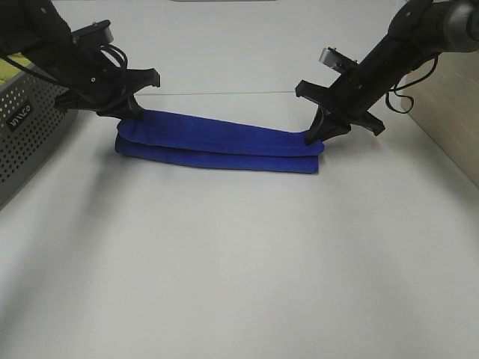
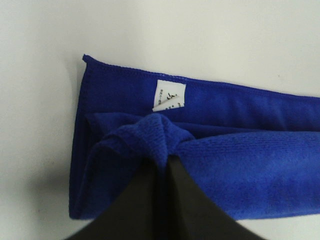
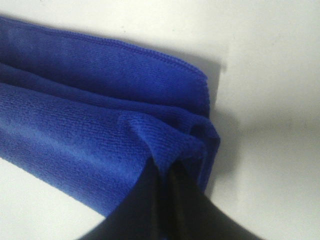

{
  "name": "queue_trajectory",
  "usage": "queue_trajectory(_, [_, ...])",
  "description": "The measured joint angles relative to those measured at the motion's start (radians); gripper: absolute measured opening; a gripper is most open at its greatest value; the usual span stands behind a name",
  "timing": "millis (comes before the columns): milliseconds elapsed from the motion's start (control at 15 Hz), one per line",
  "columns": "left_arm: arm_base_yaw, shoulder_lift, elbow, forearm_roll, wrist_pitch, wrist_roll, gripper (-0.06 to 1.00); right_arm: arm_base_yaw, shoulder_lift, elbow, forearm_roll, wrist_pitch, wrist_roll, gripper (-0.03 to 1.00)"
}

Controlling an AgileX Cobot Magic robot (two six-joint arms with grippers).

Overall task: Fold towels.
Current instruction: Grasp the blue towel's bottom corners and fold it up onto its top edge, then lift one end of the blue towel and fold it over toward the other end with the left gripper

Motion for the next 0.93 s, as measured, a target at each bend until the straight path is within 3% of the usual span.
queue_trajectory(133, [0.0,0.055,-0.054,0.0,0.001,-0.001,0.14,0.0,0.011,0.0,0.0,0.0,0.004,0.06])
queue_trajectory(200, [0.0,0.063,-0.064,0.0,0.001,-0.001,0.27,0.0,0.017,-0.002,0.0,0.001,0.004,0.16])
queue_trajectory(400, [0.0,0.069,-0.072,0.013,-0.002,-0.001,0.73,0.0,0.015,-0.004,-0.001,0.012,0.004,0.72])
queue_trajectory(467, [0.0,0.069,-0.072,0.042,0.002,-0.001,0.79,0.0,0.008,-0.005,-0.006,0.016,0.004,0.81])
queue_trajectory(667, [0.0,0.068,-0.072,0.149,0.058,-0.001,0.82,0.0,-0.039,-0.01,-0.066,0.04,0.004,0.88])
queue_trajectory(933, [0.0,0.085,-0.072,0.183,0.075,-0.001,0.82,0.0,-0.047,-0.011,-0.122,0.057,0.005,0.89])
